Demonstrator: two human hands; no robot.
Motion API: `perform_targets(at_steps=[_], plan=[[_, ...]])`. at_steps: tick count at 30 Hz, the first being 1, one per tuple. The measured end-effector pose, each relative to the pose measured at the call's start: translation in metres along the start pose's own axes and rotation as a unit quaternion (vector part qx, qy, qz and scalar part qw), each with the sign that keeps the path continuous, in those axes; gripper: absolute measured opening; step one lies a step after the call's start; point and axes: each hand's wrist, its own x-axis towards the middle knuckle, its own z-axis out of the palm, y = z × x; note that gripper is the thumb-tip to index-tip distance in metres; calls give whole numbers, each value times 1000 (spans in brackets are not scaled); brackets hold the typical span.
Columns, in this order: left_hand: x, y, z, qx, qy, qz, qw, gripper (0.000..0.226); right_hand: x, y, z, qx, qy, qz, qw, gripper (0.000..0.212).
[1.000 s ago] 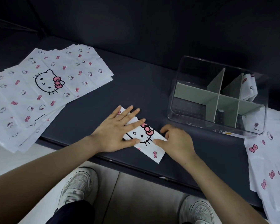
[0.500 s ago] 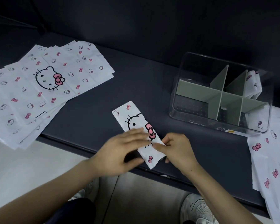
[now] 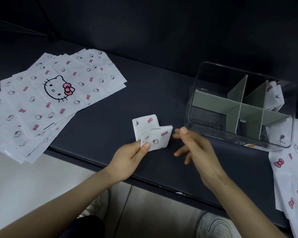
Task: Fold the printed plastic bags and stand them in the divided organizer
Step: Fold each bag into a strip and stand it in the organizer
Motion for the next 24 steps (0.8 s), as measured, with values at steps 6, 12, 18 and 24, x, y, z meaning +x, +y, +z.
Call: perform_targets(at_steps=[6,12,18,24], plan=[[4,15,-1,-51,29,-39,998,52,21,13,16,-47,-56,-59,996,19],[8,25,1,-70,113,-36,991,18,42,28,29,-99,22,-11,995,18],[5,26,3,-80,205,-43,975,30,46,31,34,-164,46,-16,985,21],[16,16,-3,280,268,153,909,30,48,33,37,-192,61,-25,979,21]])
